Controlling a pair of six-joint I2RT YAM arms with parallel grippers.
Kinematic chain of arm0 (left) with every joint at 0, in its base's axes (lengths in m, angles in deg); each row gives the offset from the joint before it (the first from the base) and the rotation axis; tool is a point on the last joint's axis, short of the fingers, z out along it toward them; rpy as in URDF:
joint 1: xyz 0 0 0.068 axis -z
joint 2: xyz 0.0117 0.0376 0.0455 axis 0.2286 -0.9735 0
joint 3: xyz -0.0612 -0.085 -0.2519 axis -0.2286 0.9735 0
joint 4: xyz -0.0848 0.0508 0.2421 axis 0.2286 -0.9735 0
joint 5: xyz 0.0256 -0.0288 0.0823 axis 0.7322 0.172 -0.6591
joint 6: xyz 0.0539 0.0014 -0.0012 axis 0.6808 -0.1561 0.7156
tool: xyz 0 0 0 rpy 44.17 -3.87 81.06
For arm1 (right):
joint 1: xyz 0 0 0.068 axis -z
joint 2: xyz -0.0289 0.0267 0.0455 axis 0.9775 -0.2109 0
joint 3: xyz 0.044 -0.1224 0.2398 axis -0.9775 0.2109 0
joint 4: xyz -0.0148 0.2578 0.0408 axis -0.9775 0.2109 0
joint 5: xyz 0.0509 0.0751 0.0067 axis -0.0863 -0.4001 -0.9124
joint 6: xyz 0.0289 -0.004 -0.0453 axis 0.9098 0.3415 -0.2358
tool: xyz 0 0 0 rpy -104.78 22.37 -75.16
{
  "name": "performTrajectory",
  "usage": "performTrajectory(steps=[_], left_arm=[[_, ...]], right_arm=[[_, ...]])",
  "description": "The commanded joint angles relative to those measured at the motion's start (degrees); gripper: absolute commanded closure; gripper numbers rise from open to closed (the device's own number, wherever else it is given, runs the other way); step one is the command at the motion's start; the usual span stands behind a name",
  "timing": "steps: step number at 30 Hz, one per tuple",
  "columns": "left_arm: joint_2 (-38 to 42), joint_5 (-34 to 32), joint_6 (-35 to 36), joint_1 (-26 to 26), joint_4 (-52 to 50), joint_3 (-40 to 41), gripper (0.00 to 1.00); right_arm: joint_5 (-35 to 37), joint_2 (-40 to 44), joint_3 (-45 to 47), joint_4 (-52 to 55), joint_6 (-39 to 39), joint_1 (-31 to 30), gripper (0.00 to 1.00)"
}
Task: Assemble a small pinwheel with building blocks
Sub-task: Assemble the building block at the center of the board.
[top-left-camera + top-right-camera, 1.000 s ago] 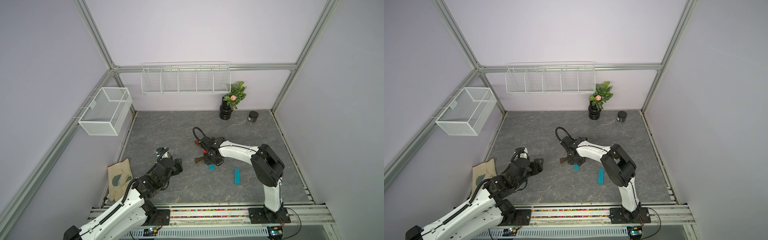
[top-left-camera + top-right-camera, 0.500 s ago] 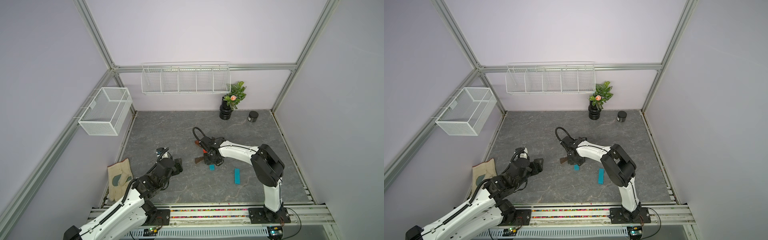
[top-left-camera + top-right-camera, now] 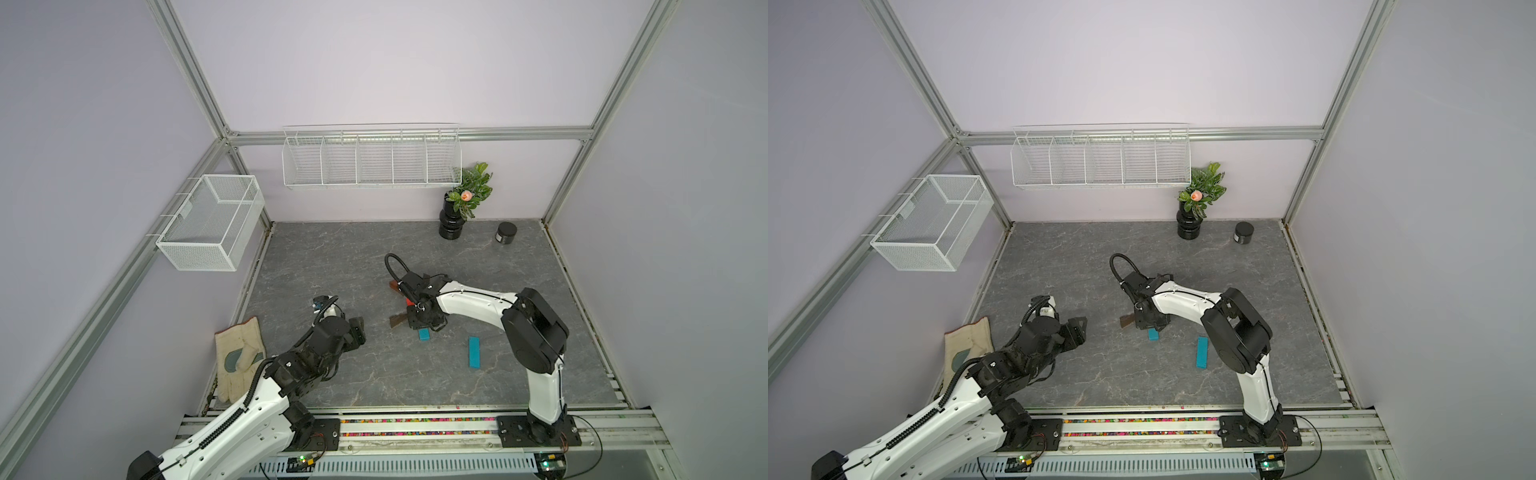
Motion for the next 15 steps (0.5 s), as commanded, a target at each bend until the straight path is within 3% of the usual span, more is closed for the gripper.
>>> performTrajectory(steps=[1,15], left_arm=[[0.4,-0.5,-0.9,-0.3,0.0,0.7,0.23],[0.8,-0.4,-1.0,-0.3,-0.3,0.8,0.23]], right_arm=[[0.5,-1.2,-1.0,0.7,-0.6,0.4,0.62],[1.8,-1.0,-0.6,1.1,1.3,0.4,0.62]])
